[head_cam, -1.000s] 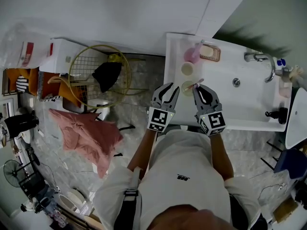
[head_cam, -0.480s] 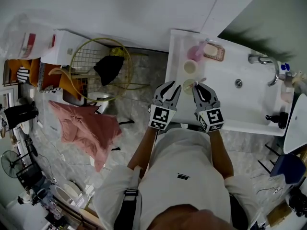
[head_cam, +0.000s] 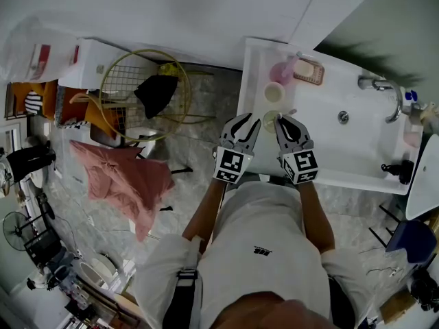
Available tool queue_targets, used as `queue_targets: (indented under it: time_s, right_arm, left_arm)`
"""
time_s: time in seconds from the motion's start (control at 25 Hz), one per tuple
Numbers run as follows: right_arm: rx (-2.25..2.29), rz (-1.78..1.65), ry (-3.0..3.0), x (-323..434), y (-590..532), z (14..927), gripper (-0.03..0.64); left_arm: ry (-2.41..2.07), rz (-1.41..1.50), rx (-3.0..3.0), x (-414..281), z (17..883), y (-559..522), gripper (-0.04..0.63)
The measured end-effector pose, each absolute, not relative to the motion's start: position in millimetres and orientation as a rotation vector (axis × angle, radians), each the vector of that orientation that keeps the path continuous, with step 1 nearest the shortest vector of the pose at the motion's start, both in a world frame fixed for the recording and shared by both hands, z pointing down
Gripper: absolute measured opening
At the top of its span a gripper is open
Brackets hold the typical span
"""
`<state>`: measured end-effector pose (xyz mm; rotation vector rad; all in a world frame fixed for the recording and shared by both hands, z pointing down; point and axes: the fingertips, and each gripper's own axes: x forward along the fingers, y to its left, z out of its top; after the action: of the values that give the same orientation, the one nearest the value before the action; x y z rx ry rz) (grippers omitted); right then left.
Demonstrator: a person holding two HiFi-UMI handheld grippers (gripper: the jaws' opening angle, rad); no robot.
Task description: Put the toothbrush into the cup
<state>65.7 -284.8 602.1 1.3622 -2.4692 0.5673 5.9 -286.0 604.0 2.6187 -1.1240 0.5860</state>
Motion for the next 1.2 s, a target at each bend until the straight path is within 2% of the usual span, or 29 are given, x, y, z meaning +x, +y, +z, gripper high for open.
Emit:
queue_targets:
  time_s: [1.2]
  right_arm:
    - [1.28,0.6,-2.404,52,-293,640,0.041]
  left_arm:
    - [-1.131,0.61,2.583,0,616,-287,0.095]
